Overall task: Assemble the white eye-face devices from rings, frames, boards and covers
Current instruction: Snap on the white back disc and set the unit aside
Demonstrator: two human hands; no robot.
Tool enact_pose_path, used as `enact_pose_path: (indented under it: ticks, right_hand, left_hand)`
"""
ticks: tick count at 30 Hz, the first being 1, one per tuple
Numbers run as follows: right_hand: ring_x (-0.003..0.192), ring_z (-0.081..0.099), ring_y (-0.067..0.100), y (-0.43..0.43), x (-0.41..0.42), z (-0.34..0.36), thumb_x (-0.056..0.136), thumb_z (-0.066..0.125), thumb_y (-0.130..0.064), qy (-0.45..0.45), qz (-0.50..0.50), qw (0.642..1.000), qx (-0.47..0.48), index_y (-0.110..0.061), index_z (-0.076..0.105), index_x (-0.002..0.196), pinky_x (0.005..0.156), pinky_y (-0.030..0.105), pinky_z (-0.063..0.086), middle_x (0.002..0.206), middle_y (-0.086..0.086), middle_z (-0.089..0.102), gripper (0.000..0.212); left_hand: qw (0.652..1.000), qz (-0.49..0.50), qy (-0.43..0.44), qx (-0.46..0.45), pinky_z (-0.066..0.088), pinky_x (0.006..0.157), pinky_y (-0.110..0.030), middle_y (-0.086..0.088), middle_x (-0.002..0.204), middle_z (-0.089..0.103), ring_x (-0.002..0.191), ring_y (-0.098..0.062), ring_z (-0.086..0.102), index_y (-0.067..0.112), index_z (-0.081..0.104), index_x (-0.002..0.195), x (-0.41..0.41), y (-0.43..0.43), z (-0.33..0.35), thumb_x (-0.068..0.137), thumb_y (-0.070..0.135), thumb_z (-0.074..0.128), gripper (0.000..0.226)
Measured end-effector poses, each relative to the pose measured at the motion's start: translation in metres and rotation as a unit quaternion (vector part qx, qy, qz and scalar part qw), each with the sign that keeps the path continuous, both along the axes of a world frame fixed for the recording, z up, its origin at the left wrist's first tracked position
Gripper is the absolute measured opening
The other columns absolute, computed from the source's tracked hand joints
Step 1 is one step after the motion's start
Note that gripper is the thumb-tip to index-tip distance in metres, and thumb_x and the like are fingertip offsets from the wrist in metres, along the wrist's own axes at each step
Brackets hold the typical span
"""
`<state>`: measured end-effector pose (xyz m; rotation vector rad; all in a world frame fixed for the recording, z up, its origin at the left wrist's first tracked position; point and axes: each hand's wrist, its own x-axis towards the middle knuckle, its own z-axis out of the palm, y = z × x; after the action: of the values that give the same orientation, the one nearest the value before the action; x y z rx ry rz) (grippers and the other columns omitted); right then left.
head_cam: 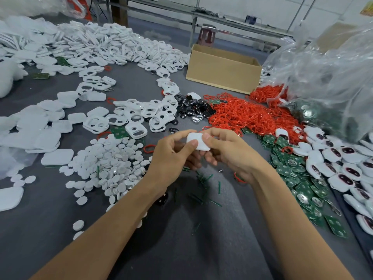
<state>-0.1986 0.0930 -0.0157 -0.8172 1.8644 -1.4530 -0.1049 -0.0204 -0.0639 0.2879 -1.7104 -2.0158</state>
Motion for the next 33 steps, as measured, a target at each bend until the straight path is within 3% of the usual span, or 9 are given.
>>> enact_pose_path:
  ticks: [6,10,12,14,17,19,24,28,33]
  right_hand:
    - [0.039,0.044,0.006,0.001,0.001,0.001,0.098,0.048,-0.003,0.071,0.002,0.997,0.018,-0.007,0.057,0.09,0.039,0.017,0.031,0.06,0.009,0.058,0.012]
    - [0.039,0.047,0.012,0.003,-0.004,0.002,0.093,0.056,0.0,0.149,-0.006,0.989,-0.015,-0.013,0.065,0.089,0.04,0.019,0.037,0.057,0.011,0.061,0.016]
    - [0.051,0.057,0.019,0.002,-0.006,0.003,0.088,0.061,0.005,0.213,-0.019,0.976,-0.043,-0.014,0.069,0.094,0.051,0.028,0.05,0.066,0.014,0.066,0.022]
    - [0.08,0.068,0.018,0.004,-0.008,0.004,0.084,0.062,0.012,0.256,-0.027,0.965,-0.043,-0.016,0.072,0.098,0.077,0.035,0.057,0.09,0.013,0.073,0.033]
    - [0.112,0.063,0.013,0.009,-0.011,0.008,0.082,0.051,0.022,0.284,-0.022,0.958,-0.036,-0.019,0.072,0.097,0.099,0.033,0.049,0.114,0.007,0.069,0.049]
    - [0.112,0.062,0.011,0.01,-0.009,0.01,0.08,0.046,0.025,0.266,-0.009,0.963,-0.042,-0.014,0.071,0.098,0.097,0.029,0.049,0.115,0.008,0.068,0.05]
    - [0.085,0.067,0.018,0.008,-0.009,0.008,0.084,0.058,0.015,0.15,-0.005,0.987,-0.053,-0.004,0.062,0.115,0.08,0.027,0.055,0.101,0.012,0.071,0.037]
    - [0.074,0.065,0.012,0.007,-0.011,0.004,0.085,0.062,0.009,0.141,-0.043,0.989,-0.029,-0.008,0.068,0.104,0.074,0.021,0.054,0.087,0.009,0.071,0.027]
    - [0.066,0.063,0.007,0.006,-0.011,0.0,0.082,0.062,0.012,0.158,-0.067,0.985,-0.015,-0.017,0.07,0.09,0.066,0.018,0.053,0.076,0.002,0.07,0.031]
  left_hand:
    - [1.0,0.001,0.013,0.005,0.049,0.045,-0.023,-0.009,0.061,0.068,0.045,-0.017,0.062,0.016,0.059,0.104,0.004,0.0,0.001,0.094,0.0,0.057,0.019]
    - [0.999,-0.003,0.032,-0.029,0.055,0.052,-0.03,-0.015,0.068,0.068,0.054,-0.023,0.065,0.012,0.052,0.11,0.004,0.002,0.0,0.098,0.007,0.054,0.014]
    - [1.0,-0.005,0.028,-0.001,0.058,0.059,-0.036,-0.019,0.076,0.068,0.061,-0.025,0.068,0.013,0.049,0.115,0.003,0.003,0.003,0.098,0.024,0.052,0.021]
    - [0.998,-0.025,0.018,0.051,0.059,0.063,-0.034,-0.013,0.077,0.069,0.065,-0.022,0.07,0.012,0.052,0.115,0.002,0.003,0.005,0.092,0.036,0.049,0.034]
    - [0.997,-0.032,0.013,0.067,0.06,0.069,-0.031,-0.011,0.087,0.073,0.073,-0.021,0.072,0.008,0.058,0.115,0.002,-0.001,0.005,0.096,0.016,0.053,0.021]
    - [0.998,-0.024,0.007,0.063,0.06,0.07,-0.03,-0.011,0.093,0.073,0.076,-0.02,0.072,0.007,0.059,0.117,0.002,-0.002,0.004,0.096,0.004,0.053,0.022]
    - [0.999,0.008,0.006,0.041,0.06,0.067,-0.029,-0.009,0.087,0.074,0.073,-0.018,0.072,0.0,0.06,0.117,0.004,-0.004,0.004,0.095,0.0,0.055,0.022]
    - [1.0,0.0,0.005,0.013,0.059,0.068,-0.026,-0.008,0.087,0.075,0.073,-0.016,0.071,0.006,0.064,0.115,0.005,-0.003,0.004,0.09,-0.005,0.06,0.028]
    - [0.999,-0.006,0.001,-0.047,0.058,0.075,-0.028,-0.014,0.095,0.073,0.078,-0.018,0.067,0.009,0.063,0.118,0.003,-0.001,0.002,0.078,-0.012,0.07,0.046]
